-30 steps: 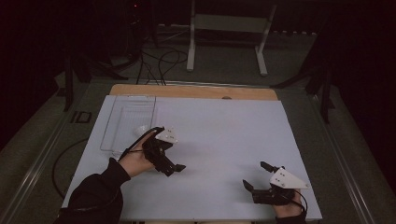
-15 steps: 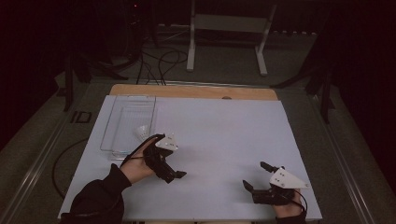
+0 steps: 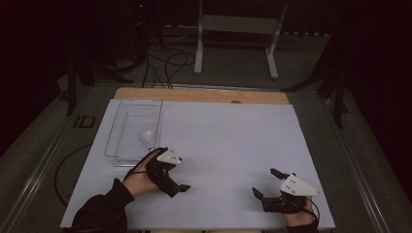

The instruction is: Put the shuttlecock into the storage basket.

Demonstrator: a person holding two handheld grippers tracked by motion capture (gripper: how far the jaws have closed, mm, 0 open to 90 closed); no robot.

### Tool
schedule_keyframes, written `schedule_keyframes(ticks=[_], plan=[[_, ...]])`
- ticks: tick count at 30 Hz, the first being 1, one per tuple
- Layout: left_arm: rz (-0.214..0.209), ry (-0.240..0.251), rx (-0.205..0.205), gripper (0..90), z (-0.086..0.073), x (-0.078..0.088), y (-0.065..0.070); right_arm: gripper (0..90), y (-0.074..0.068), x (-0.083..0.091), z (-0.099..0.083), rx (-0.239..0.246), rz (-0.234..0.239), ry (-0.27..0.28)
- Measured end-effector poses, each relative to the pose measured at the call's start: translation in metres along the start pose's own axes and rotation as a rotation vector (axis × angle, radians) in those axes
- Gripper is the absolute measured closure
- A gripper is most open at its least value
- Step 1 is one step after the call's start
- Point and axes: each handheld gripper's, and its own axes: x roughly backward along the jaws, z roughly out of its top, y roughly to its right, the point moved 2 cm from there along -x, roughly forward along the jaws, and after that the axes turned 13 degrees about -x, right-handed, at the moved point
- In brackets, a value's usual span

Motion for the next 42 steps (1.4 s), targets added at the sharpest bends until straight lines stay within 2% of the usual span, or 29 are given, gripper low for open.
schedule_keyframes(ticks=[5, 7, 15, 19, 24, 36, 38, 42], plan=[[0.001, -0.005, -0.017, 0.0, -0.008, 0.001, 0.005, 9.6, 0.0, 0.0, 0.0, 0.0, 0.001, -0.002], [-0.002, 0.015, 0.005, 0.0, -0.011, 0.002, 0.007, 9.6, 0.0, 0.0, 0.0, -0.002, 0.001, -0.003], [-0.006, 0.005, 0.005, 0.0, -0.023, 0.0, 0.015, 9.7, -0.001, -0.001, 0.0, -0.001, 0.002, -0.011], [0.008, -0.005, 0.012, 0.0, -0.033, 0.001, 0.019, 9.7, -0.001, -0.001, -0.001, -0.003, 0.003, -0.012], [0.019, -0.008, 0.002, 0.0, -0.04, 0.001, 0.024, 9.6, -0.001, -0.001, 0.0, -0.002, 0.005, -0.012], [0.04, -0.004, 0.033, 0.1, -0.054, 0.006, 0.031, 9.6, -0.001, -0.002, -0.001, 0.001, 0.009, -0.018], [0.04, 0.009, 0.051, 0.0, -0.056, 0.008, 0.032, 9.6, -0.001, -0.002, -0.001, 0.0, 0.011, -0.02], [0.06, 0.015, 0.06, 0.1, -0.059, 0.011, 0.032, 9.6, -0.001, -0.002, -0.001, 0.003, 0.009, -0.019]])
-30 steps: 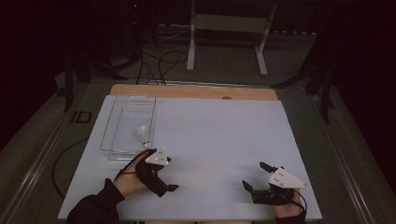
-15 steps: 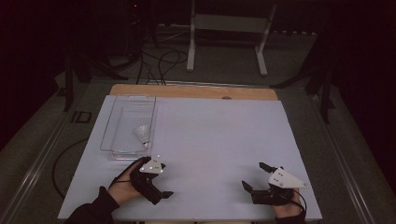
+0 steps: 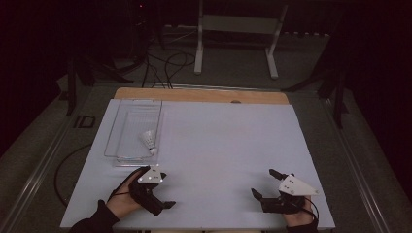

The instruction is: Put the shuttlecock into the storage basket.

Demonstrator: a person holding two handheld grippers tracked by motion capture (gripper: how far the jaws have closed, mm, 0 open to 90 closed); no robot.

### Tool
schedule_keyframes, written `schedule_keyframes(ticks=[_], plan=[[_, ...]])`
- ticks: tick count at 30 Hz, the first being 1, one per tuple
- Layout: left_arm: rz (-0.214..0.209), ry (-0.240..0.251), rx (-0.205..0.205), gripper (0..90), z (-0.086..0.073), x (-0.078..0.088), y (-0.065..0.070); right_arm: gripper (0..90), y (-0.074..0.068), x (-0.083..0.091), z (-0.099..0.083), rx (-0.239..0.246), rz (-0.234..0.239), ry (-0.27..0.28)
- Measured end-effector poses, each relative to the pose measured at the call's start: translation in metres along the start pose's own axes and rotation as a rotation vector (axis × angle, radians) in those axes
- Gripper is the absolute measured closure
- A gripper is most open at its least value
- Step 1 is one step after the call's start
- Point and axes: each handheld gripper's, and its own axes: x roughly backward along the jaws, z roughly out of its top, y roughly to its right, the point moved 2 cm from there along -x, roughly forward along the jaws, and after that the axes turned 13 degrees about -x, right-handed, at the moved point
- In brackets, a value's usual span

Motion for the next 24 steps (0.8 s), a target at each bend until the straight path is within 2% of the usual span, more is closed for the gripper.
schedule_keyframes(ticks=[11, 17, 24], plan=[[0.018, 0.014, 0.035, 0.1, -0.01, 0.006, 0.0, 9.6, 0.0, 0.0, 0.0, -0.001, 0.0, -0.002], [0.042, 0.041, 0.063, 0.1, -0.015, 0.01, 0.0, 9.6, 0.0, 0.0, -0.001, -0.002, 0.001, -0.007], [0.066, 0.057, 0.074, 0.1, -0.017, 0.012, 0.0, 9.6, 0.0, -0.001, -0.001, -0.005, 0.002, -0.01]])
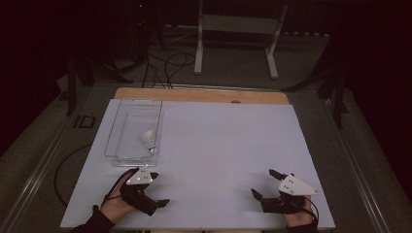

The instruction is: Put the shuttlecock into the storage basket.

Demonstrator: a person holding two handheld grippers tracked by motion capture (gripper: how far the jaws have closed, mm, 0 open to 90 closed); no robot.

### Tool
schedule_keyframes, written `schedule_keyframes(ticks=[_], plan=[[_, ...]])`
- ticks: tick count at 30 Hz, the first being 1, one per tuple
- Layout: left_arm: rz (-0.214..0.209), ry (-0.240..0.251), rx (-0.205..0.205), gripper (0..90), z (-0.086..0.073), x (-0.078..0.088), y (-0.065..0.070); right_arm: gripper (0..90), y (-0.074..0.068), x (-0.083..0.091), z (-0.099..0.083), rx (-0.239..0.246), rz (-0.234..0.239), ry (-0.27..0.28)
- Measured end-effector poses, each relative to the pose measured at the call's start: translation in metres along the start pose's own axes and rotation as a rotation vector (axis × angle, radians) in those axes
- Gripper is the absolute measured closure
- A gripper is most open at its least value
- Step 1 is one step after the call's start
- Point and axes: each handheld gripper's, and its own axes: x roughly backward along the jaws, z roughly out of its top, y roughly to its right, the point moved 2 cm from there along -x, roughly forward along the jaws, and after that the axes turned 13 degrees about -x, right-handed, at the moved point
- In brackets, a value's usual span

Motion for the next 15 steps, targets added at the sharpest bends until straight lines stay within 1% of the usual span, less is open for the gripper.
schedule_keyframes(ticks=[4, 6, 15], plan=[[0.023, 0.006, 0.003, 0.1, -0.0012, -0.0007, -0.0007, 9.6, -0.0003, -0.0004, -0.0001, 0.0, 0.001, -0.002], [0.023, 0.006, 0.008, 0.1, -0.0019, -0.0018, -0.0007, 9.6, -0.0004, -0.0004, 0.0, 0.003, 0.001, -0.004], [0.024, 0.003, 0.003, 0.1, -0.002, -0.003, 0.0003, 9.6, -0.0003, -0.0006, -0.0004, 0.006, 0.001, -0.007]])
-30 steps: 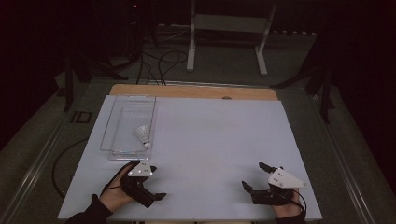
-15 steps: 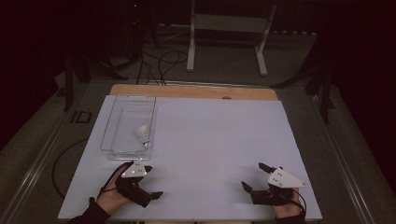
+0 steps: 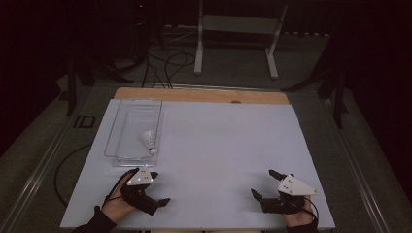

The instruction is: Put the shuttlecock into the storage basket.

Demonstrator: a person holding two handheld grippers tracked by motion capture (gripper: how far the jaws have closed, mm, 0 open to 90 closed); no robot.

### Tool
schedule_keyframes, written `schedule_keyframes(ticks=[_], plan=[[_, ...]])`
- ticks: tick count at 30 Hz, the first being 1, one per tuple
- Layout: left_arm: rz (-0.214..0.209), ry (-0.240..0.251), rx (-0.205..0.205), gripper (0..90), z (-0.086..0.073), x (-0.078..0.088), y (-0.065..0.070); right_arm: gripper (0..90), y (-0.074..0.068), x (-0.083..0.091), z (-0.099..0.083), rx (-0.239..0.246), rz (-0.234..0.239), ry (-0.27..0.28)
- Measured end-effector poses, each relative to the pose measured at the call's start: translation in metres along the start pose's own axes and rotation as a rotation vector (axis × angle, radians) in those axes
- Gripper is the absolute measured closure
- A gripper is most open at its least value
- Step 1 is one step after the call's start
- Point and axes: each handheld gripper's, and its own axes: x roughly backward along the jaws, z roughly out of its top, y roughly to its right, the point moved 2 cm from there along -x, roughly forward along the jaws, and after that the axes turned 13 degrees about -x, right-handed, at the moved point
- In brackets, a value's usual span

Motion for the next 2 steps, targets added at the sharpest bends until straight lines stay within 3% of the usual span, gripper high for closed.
schedule_keyframes(ticks=[2], plan=[[-0.002, 0.001, 0.001, 0.1, 0.0, 0.0, 0.0, 9.6, 0.0, -0.0001, -0.0001, 0.0, 0.0, -0.001]])
